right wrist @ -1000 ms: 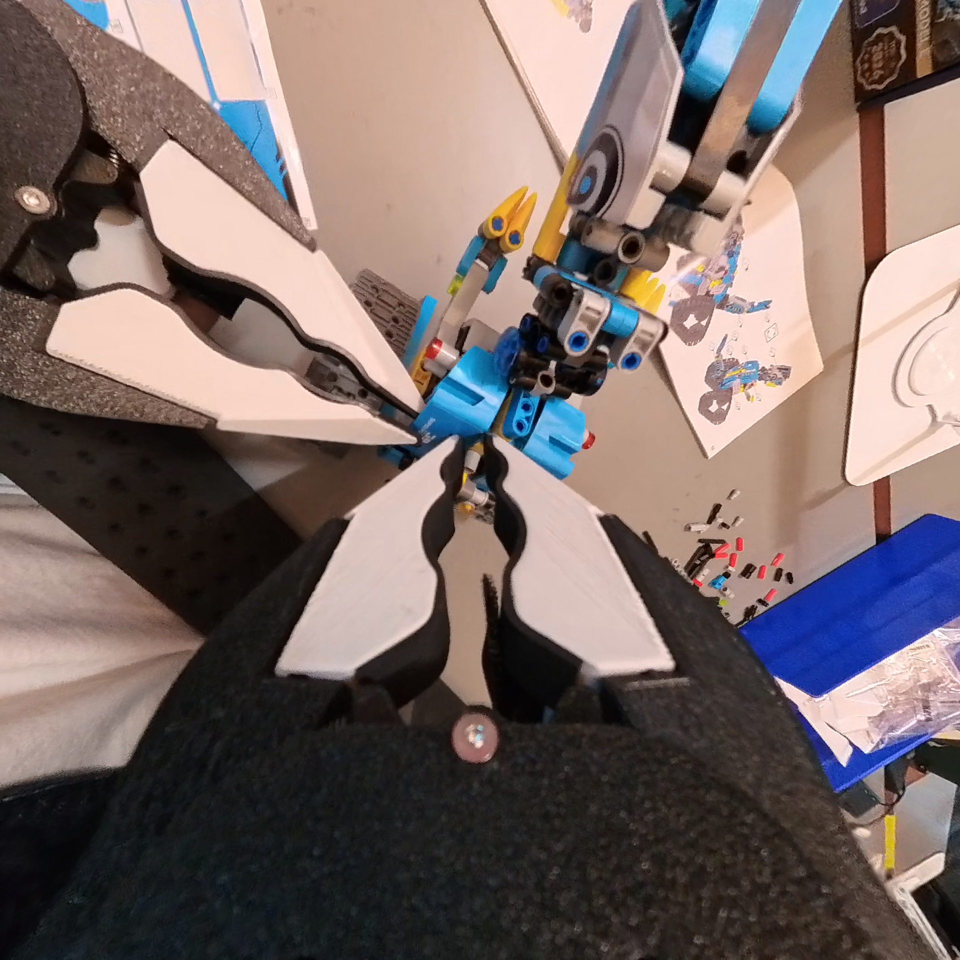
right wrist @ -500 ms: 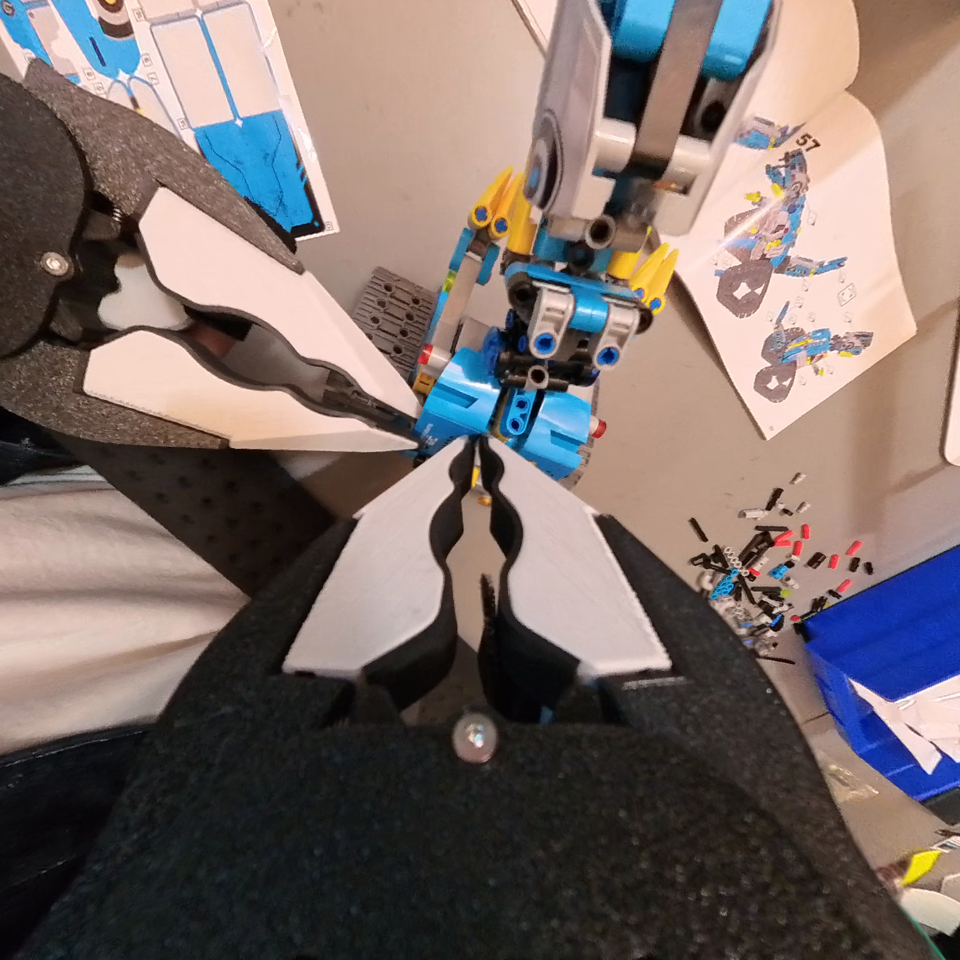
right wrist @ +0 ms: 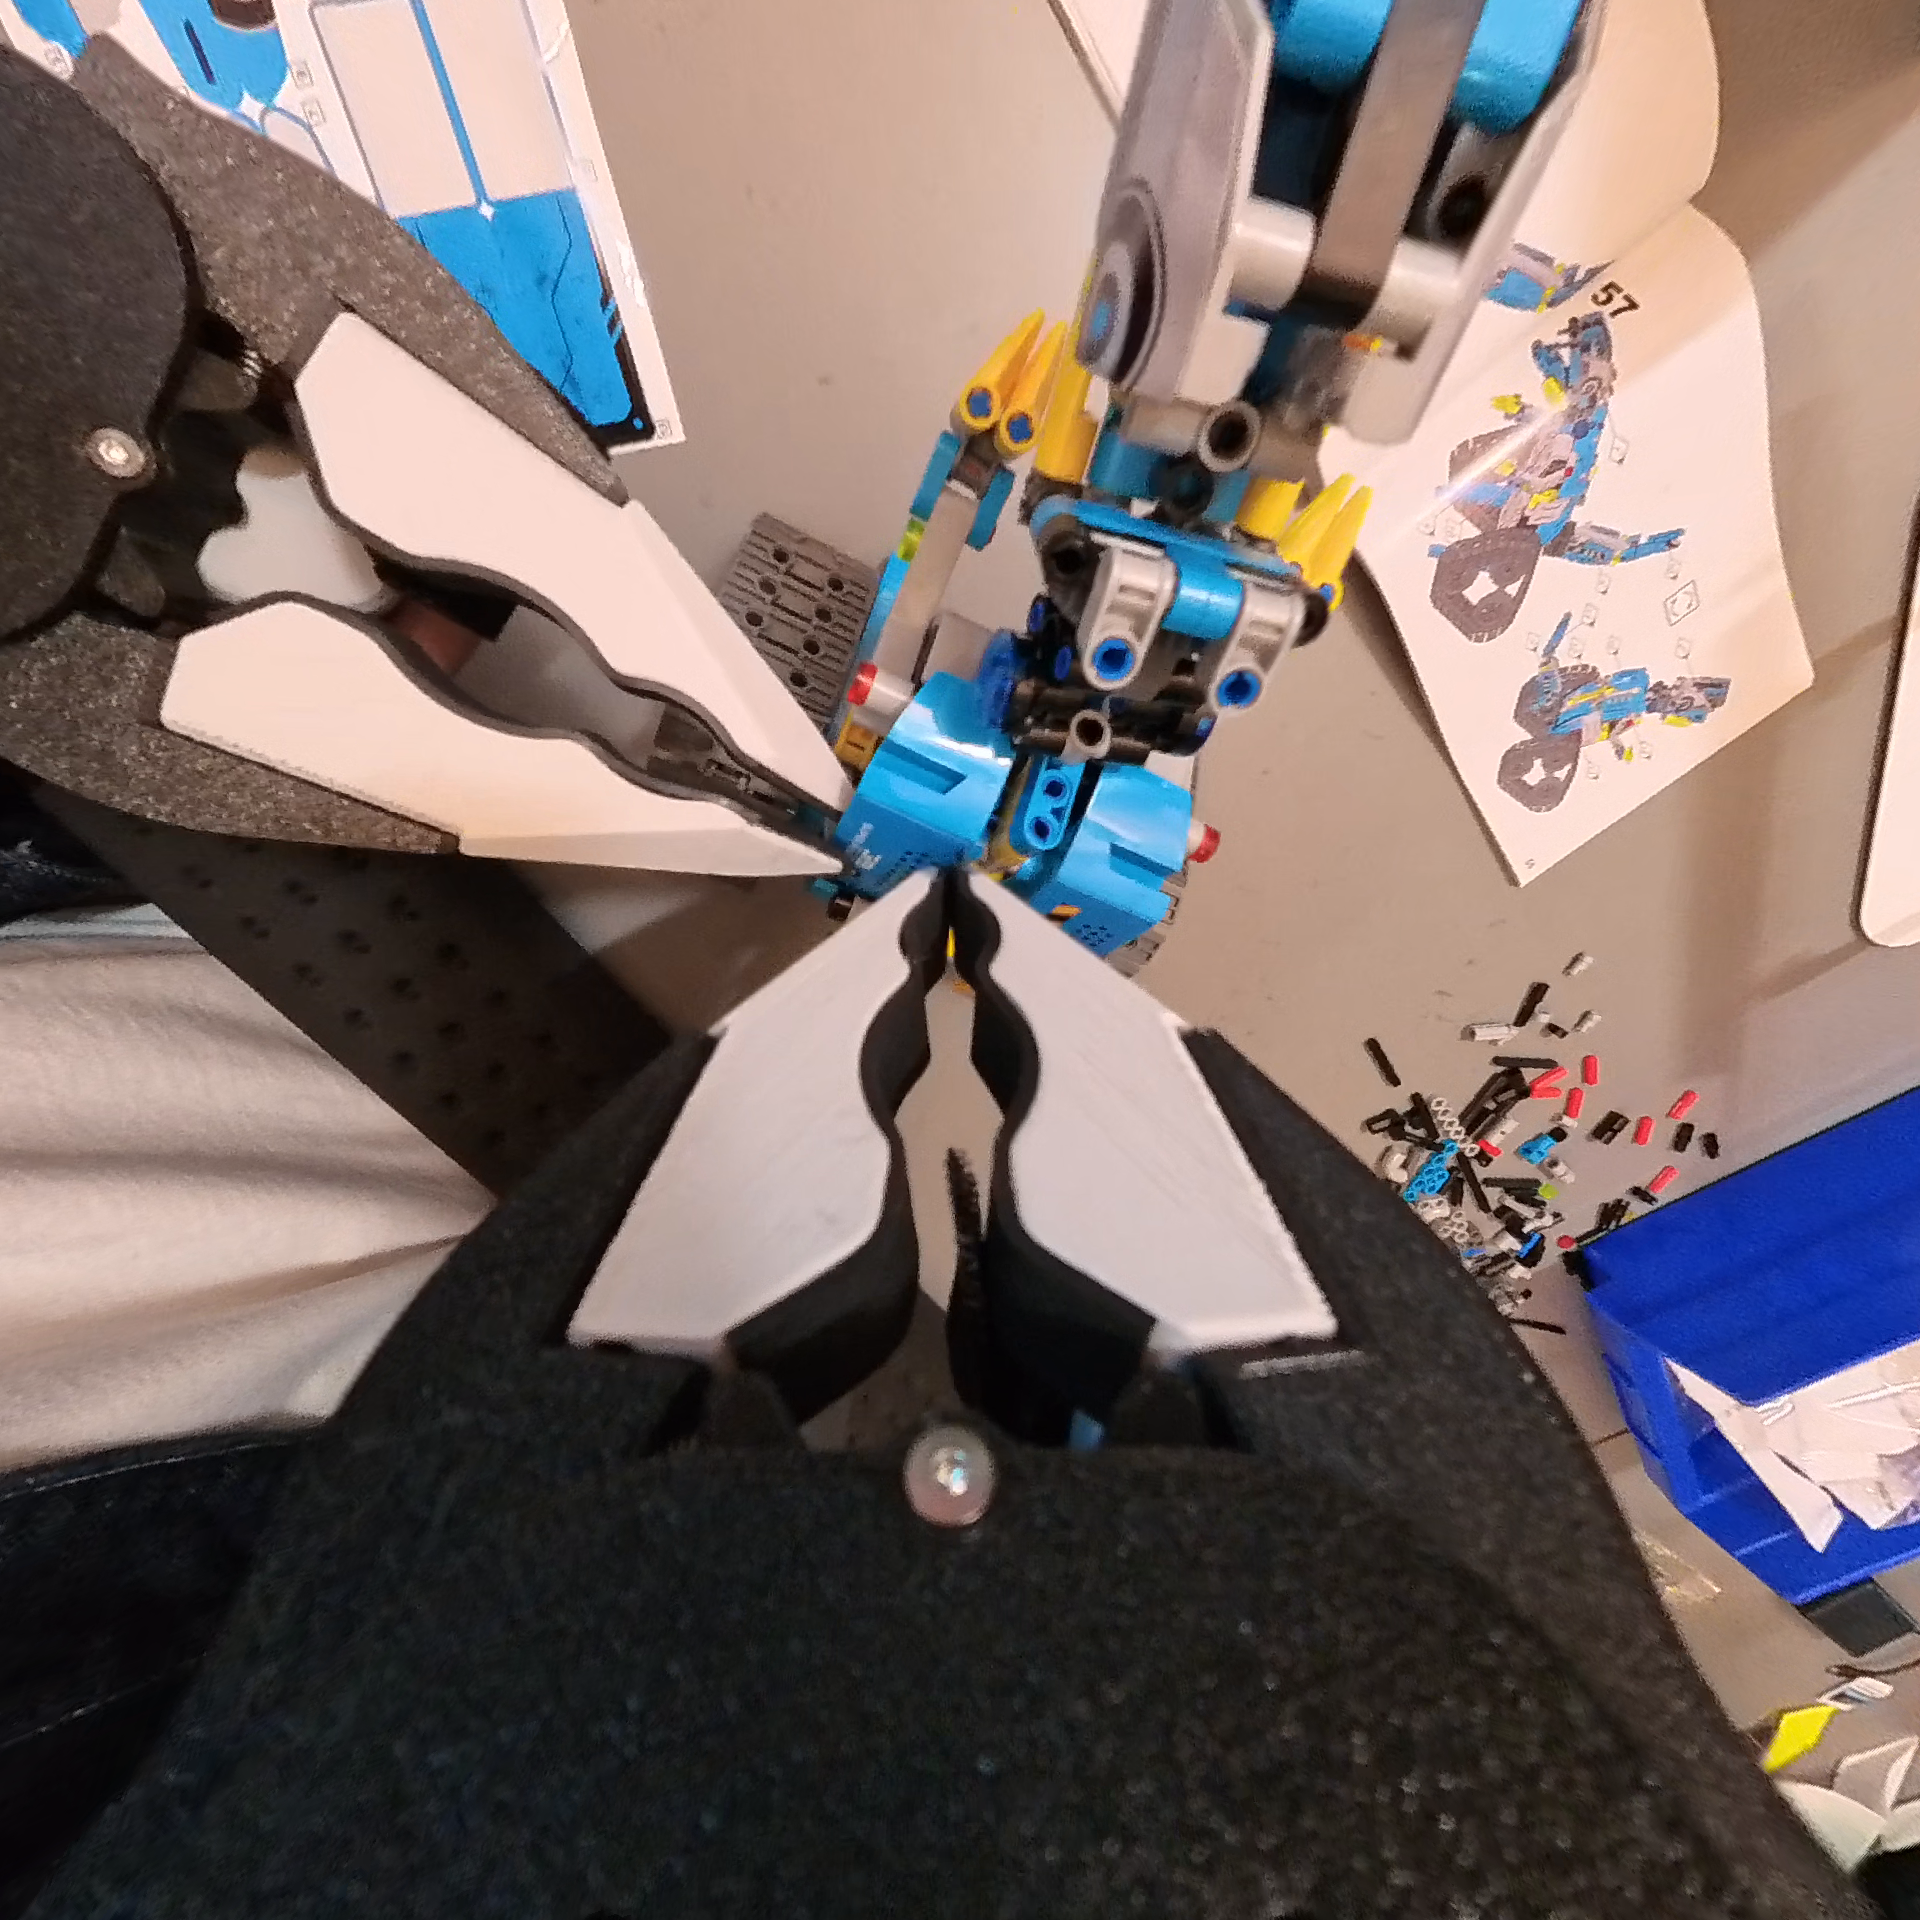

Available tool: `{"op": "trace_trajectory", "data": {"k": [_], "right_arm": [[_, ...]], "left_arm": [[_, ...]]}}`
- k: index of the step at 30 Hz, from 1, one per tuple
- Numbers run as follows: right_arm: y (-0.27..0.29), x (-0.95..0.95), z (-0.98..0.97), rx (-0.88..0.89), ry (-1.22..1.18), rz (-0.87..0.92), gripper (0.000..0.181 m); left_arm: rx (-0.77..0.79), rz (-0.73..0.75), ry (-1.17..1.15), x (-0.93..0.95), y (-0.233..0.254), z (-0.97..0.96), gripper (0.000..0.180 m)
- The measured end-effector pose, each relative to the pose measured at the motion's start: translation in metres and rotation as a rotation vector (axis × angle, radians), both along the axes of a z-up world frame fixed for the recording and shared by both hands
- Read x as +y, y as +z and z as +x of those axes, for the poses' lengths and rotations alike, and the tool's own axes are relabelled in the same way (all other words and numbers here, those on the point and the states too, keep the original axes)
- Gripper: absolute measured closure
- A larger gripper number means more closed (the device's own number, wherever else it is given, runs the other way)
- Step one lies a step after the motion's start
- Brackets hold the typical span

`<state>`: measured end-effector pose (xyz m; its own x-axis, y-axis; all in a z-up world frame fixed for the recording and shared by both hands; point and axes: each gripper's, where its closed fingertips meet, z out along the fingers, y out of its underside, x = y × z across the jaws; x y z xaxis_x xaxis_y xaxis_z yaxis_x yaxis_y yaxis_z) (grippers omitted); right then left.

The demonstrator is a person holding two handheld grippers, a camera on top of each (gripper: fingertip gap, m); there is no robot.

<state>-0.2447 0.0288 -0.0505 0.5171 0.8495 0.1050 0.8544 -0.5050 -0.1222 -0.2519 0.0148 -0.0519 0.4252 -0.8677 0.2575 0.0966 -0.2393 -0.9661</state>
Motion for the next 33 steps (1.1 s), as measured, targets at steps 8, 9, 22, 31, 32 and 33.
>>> {"op": "trace_trajectory", "data": {"k": [8,9,22,31,32,33], "right_arm": [[0.0048,0.0033,0.0011,0.035,-0.019,0.051,0.177],[0.0053,0.0037,-0.0001,0.037,-0.013,0.059,0.178],[0.0024,0.0053,-0.0013,0.053,-0.026,0.051,0.179],[0.0019,0.0058,-0.0035,0.06,-0.025,0.067,0.181],[0.0019,0.006,-0.0036,0.051,-0.017,0.073,0.181],[0.0018,0.006,-0.0037,0.041,-0.008,0.076,0.181]], "left_arm": [[0.0,-0.001,-0.002,-0.0004,0.0001,0.0002,0.178],[0.0,-0.001,-0.002,-0.0005,0.0001,0.0002,0.178],[0.001,0.0,-0.006,-0.0016,0.0003,0.0007,0.178],[0.005,-0.001,0.001,-0.0013,0.0002,0.0003,0.178],[0.005,-0.002,0.001,-0.0012,0.0002,0.0002,0.178],[0.005,-0.002,0.002,-0.0012,0.0001,0.0002,0.178]]}}
